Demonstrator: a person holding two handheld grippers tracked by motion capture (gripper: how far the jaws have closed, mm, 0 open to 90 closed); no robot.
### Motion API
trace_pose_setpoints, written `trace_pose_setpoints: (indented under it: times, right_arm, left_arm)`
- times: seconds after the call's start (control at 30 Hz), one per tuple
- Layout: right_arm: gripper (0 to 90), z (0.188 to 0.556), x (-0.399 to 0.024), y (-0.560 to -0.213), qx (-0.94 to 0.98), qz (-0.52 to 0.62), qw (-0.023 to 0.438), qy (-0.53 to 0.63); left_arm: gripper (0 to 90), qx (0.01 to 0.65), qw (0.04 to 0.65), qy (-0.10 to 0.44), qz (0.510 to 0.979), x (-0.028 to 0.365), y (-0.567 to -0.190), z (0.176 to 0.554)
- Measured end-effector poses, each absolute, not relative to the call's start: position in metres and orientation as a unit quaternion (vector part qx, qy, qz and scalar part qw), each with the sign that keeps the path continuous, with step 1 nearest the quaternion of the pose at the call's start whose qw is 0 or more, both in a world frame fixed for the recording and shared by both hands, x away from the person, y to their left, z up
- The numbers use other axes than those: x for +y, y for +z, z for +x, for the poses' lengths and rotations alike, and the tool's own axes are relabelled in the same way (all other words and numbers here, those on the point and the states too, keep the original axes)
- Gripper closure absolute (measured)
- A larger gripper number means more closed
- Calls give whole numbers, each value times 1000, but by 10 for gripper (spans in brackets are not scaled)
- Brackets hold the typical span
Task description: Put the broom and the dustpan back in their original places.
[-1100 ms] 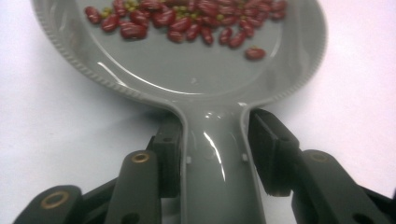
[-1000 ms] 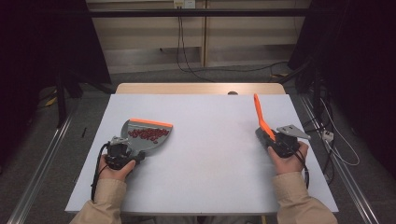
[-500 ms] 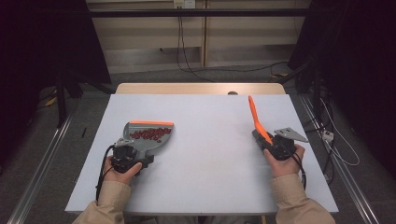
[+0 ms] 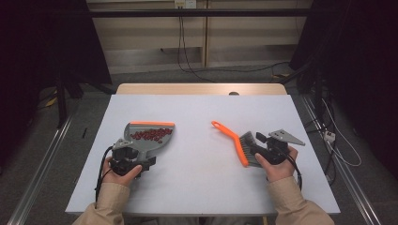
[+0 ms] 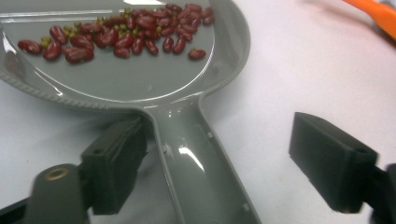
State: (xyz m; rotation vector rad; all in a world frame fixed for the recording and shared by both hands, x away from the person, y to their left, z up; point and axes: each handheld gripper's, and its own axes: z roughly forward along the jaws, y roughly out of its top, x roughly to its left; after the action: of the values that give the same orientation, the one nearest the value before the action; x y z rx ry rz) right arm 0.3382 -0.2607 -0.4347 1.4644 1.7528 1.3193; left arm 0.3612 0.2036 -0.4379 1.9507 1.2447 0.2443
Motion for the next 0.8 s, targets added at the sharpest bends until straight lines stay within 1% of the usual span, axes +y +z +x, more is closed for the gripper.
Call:
trace_pose_setpoints:
  times: [0.07,0.23,0.4,0.5,0.67,0.8]
  right_arm:
    - [428,336,-263,-437,652,530,247,483]
    - [336,330,-271,-441,663,528,229,479]
    - [299,320,-278,-442,671,516,227,482]
    - [286,314,-282,-444,678,510,228,478]
    - [265,305,-287,-447,690,498,229,473]
    - [265,301,-291,-449,693,497,226,470]
  left_arm:
    - [130,484,401,98,772,204,-438,361]
    - [114,477,412,112,768,210,-437,357]
    - [85,452,433,122,770,218,-434,350]
    - [75,431,448,124,773,222,-432,348]
    - [69,427,461,122,768,230,-432,346]
    - [66,408,467,124,775,230,-432,346]
